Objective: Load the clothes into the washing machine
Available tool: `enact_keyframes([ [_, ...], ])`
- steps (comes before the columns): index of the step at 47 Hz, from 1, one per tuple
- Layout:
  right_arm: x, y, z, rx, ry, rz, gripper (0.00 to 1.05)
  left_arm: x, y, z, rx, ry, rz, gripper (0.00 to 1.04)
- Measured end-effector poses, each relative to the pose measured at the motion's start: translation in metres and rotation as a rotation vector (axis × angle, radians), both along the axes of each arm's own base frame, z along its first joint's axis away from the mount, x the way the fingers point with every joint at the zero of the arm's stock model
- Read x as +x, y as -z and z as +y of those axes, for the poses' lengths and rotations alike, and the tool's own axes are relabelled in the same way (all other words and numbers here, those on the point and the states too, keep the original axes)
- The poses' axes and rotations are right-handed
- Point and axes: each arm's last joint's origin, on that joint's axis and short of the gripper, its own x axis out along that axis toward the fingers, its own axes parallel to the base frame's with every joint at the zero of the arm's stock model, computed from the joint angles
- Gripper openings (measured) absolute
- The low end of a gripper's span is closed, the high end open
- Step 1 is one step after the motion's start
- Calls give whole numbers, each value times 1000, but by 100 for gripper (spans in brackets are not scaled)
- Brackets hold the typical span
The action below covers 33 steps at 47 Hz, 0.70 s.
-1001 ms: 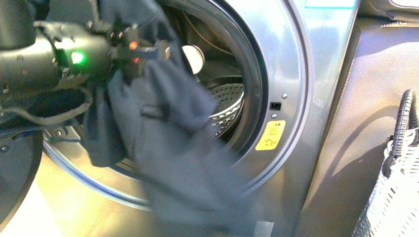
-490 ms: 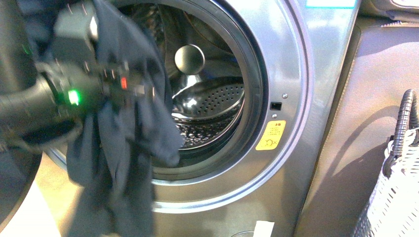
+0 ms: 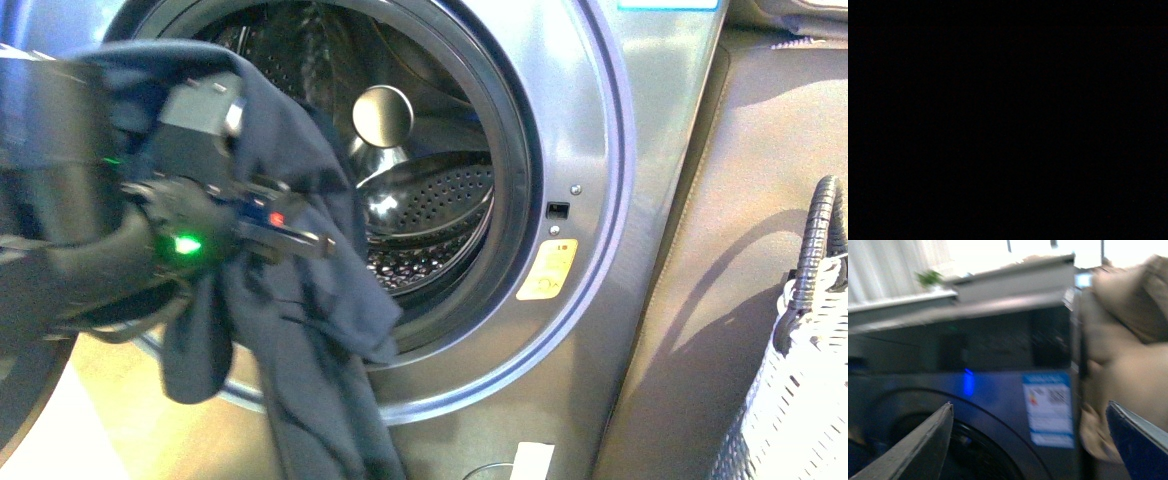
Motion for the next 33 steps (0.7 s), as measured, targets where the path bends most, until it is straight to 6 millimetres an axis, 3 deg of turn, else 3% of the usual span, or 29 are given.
enact_keyframes([
  [3,-6,35,-8,-76,173,93,75,3,1,-1,-6,1,6,13],
  [6,-9,61,-14,-105,200,109,64,6,1,-2,-9,-1,10,13],
  [19,-23,125,-30,-130,207,114,27,18,3,-8,-2,-14,11,13],
  [25,-30,160,-37,-138,214,127,1,30,2,-14,-4,-41,-3,13],
  [33,-35,181,-42,-139,215,130,2,42,2,-18,-10,-65,-20,13],
])
